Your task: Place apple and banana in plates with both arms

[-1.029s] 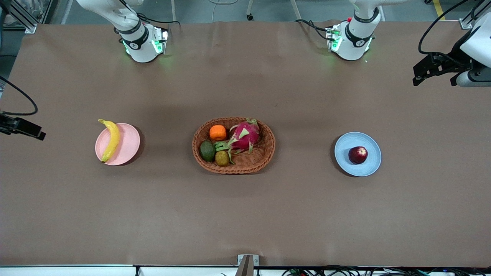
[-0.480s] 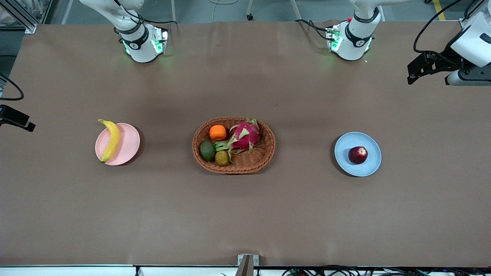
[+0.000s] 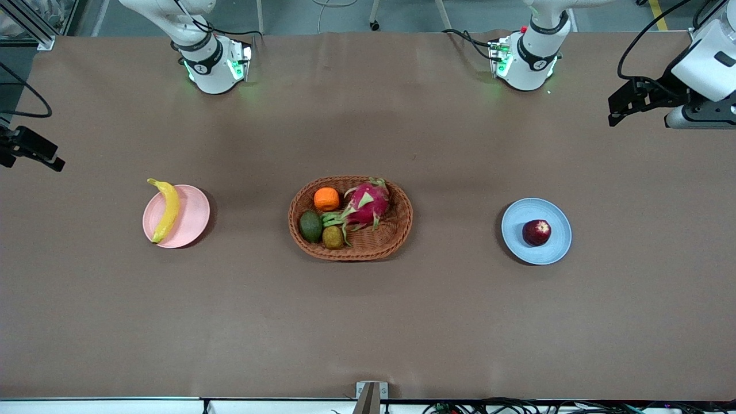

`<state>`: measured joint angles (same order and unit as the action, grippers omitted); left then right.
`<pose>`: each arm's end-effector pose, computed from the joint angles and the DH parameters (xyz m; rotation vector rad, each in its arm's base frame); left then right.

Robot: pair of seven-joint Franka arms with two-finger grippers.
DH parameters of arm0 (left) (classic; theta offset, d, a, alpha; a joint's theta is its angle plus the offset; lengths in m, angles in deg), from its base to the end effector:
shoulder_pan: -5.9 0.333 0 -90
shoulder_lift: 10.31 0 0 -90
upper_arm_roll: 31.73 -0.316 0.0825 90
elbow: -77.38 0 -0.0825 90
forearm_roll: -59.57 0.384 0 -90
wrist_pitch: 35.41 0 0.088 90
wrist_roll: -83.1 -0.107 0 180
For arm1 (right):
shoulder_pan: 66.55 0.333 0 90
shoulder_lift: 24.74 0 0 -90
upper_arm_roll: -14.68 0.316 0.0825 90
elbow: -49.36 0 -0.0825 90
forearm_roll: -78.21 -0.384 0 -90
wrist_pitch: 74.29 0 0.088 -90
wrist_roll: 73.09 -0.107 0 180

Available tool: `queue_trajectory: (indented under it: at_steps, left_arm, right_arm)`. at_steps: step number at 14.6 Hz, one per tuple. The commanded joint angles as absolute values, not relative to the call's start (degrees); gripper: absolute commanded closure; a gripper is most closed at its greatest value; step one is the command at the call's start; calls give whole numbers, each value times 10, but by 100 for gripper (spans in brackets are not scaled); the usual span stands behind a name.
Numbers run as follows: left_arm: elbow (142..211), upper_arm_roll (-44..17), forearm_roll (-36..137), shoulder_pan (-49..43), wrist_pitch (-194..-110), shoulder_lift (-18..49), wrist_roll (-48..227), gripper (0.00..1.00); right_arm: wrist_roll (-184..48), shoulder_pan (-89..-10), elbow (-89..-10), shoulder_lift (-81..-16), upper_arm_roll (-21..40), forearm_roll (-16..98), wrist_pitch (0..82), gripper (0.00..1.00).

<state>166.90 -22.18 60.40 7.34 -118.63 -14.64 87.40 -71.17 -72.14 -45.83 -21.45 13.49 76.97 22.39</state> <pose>0.5133 -0.0753 0.6582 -3.1090 0.1001 0.0503 0.5437 -0.0629 0.6237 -3.1195 0.1349 -0.1326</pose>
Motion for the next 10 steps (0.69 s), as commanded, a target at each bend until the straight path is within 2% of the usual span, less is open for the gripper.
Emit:
queue_trajectory:
  at_steps: [1,10]
  left_arm:
    - [1682,-222,605,75,-1191,-159,865,0]
    - [1676,-221,605,72,-1191,-152,874,0]
  right_arm:
    - [-686,-729,-511,-178,143,776,246,0]
    - [-681,-727,-497,-184,146,777,235,0]
